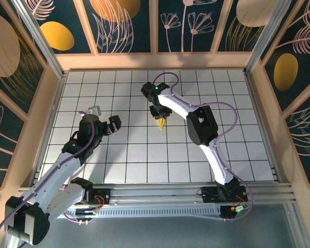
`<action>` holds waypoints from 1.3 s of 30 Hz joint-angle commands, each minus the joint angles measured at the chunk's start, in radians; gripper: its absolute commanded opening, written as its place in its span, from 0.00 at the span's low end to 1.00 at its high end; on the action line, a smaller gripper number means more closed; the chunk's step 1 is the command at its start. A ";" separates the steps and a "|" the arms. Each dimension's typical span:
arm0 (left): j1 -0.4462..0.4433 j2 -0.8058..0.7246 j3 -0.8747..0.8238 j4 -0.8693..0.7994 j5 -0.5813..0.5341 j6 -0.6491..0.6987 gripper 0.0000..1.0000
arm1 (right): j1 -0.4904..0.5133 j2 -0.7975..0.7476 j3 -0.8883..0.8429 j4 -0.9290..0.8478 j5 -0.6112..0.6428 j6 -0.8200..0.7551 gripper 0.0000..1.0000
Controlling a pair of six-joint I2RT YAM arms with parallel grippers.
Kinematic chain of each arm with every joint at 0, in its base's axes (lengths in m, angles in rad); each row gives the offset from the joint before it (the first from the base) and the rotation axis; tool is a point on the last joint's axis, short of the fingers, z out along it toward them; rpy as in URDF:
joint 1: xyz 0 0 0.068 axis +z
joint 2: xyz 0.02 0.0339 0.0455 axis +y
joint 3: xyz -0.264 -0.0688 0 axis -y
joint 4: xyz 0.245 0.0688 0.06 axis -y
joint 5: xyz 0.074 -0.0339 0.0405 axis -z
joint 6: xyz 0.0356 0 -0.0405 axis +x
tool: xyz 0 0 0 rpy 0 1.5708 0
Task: Fold a paper plane with a square sheet of paper (fold left side to right side)
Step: Pick up the paper plane at the center of the table.
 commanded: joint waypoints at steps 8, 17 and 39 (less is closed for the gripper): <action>0.005 0.006 0.034 -0.012 -0.015 -0.008 0.99 | 0.018 -0.061 -0.047 -0.037 0.037 -0.051 0.28; 0.004 0.012 0.039 -0.012 -0.015 -0.008 0.99 | 0.011 -0.114 -0.148 0.030 0.010 -0.078 0.27; 0.005 0.017 0.046 -0.019 -0.017 -0.013 0.99 | 0.006 -0.144 -0.156 0.095 -0.010 -0.053 0.06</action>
